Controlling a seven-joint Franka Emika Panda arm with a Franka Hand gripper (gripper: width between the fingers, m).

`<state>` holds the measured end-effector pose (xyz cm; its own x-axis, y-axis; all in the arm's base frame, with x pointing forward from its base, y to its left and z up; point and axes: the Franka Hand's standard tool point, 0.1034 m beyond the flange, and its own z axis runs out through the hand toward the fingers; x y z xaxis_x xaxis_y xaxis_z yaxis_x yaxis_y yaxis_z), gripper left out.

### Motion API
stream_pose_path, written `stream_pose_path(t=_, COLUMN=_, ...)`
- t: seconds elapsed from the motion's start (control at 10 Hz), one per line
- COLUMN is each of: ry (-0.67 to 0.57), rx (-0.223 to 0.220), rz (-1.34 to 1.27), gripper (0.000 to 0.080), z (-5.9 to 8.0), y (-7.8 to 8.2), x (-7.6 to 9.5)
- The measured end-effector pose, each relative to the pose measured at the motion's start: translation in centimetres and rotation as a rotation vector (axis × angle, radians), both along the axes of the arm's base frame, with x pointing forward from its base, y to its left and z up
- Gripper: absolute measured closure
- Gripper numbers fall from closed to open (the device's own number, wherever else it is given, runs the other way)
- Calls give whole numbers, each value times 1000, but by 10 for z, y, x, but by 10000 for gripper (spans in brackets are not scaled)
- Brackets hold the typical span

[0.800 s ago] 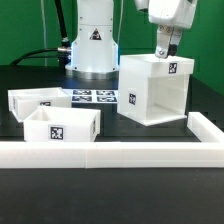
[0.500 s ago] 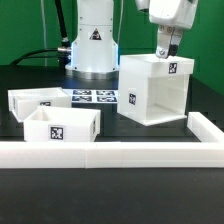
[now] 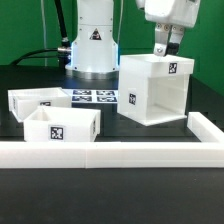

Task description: Assemble drawer

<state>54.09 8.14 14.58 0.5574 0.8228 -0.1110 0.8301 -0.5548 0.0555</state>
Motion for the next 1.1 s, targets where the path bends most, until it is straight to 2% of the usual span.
stream_pose_path(t=0.2, ry=-1, rx=49, rz=-253, gripper=150, z=4, y=7, x=-6)
stream_pose_path(t=0.6, ry=-28, rx=42, rz=-545, gripper=150, z=3, y=11, x=-10)
stream_pose_path(t=0.7, ry=-29, rx=50, rz=-552, gripper=150, z=4, y=13, x=-16)
stream_pose_path(t=1.1, ry=-19, rx=77, rz=-536, gripper=150, z=3, y=33, x=-68)
